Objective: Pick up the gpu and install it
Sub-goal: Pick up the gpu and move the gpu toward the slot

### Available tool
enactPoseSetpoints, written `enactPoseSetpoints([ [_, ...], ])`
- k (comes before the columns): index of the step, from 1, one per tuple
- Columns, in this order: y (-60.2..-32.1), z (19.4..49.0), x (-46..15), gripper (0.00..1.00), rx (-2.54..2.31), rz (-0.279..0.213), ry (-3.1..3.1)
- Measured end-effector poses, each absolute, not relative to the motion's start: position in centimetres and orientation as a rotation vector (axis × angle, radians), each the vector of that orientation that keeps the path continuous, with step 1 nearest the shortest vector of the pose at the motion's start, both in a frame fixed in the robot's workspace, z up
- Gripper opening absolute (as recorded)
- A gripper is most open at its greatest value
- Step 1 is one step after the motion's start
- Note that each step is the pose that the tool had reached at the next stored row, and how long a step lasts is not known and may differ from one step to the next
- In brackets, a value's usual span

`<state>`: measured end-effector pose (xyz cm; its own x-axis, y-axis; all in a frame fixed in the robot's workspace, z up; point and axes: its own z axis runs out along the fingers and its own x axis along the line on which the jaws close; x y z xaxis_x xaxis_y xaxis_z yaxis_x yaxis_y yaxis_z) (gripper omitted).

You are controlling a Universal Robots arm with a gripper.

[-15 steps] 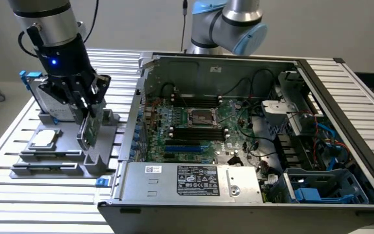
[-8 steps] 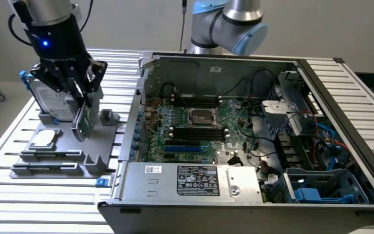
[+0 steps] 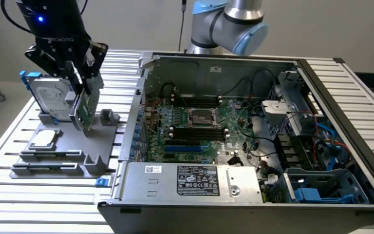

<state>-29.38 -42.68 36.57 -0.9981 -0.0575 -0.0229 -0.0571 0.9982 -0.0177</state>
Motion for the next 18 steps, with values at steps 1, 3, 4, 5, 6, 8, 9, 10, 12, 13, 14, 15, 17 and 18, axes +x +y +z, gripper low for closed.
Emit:
enactPoseSetpoints([
  [1,-42.7,36.9,-29.0,0.27,-0.089,-0.025,3.119],
  [3,-42.7,37.5,-28.2,0.27,-0.089,-0.022,3.123],
  [4,-42.7,37.7,-27.7,0.27,-0.090,-0.020,3.126],
  [5,-42.7,38.0,-27.3,0.27,-0.090,-0.018,3.128],
  [6,-42.7,38.3,-26.8,0.27,-0.090,-0.016,3.131],
  [8,-42.7,38.9,-25.9,0.27,-0.090,-0.013,3.137],
  [9,-42.7,39.2,-25.4,0.27,-0.090,-0.012,3.139],
  [10,-42.7,39.5,-25.0,0.27,-0.090,-0.011,3.141],
  [12,-42.7,40.3,-24.2,0.27,-0.090,-0.010,3.146],
  [13,-42.7,40.8,-23.7,0.27,-0.090,-0.010,3.148],
  [14,-42.7,41.2,-23.3,0.27,-0.090,-0.010,3.151],
  [15,-42.7,41.7,-22.8,0.27,-0.091,-0.009,3.153],
  [17,-42.7,42.4,-21.9,0.27,-0.091,-0.009,3.157],
  [18,-42.7,42.7,-21.5,0.27,-0.091,-0.009,3.159],
])
